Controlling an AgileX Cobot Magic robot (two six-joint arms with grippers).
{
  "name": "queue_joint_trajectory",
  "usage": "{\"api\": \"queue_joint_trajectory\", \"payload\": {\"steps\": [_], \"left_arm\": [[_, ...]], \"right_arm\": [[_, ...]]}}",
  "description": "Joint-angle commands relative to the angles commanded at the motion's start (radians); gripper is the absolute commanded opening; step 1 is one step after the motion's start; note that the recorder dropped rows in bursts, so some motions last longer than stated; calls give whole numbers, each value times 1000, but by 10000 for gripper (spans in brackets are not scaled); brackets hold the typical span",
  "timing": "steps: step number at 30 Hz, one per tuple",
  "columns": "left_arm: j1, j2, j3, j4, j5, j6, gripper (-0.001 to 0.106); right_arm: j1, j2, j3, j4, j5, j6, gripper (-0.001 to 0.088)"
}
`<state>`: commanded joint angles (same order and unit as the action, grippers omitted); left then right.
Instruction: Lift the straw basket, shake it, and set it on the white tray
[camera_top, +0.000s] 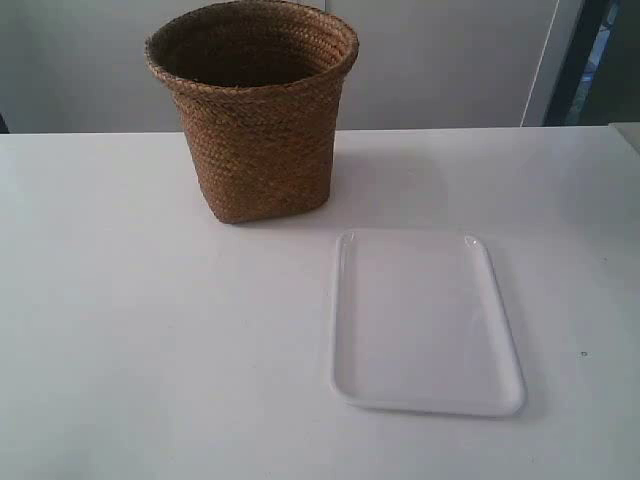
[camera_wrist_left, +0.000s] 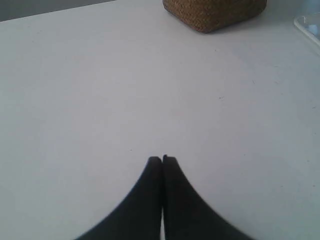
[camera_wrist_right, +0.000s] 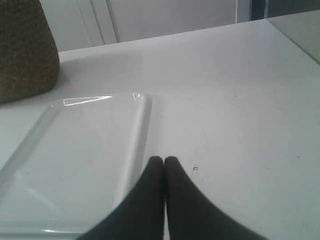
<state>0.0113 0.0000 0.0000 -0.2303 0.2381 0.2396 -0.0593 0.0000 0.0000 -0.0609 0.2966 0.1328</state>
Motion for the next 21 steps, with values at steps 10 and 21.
{"api": "queue_joint_trajectory", "payload": {"steps": [10, 21], "left_arm": [[0, 0, 0, 0, -19, 0, 0], [0, 0, 0, -109, -300, -108, 0]], "right_arm": [[0, 0, 0, 4, -112, 3, 0], [0, 0, 0, 138, -350, 328, 0]]}}
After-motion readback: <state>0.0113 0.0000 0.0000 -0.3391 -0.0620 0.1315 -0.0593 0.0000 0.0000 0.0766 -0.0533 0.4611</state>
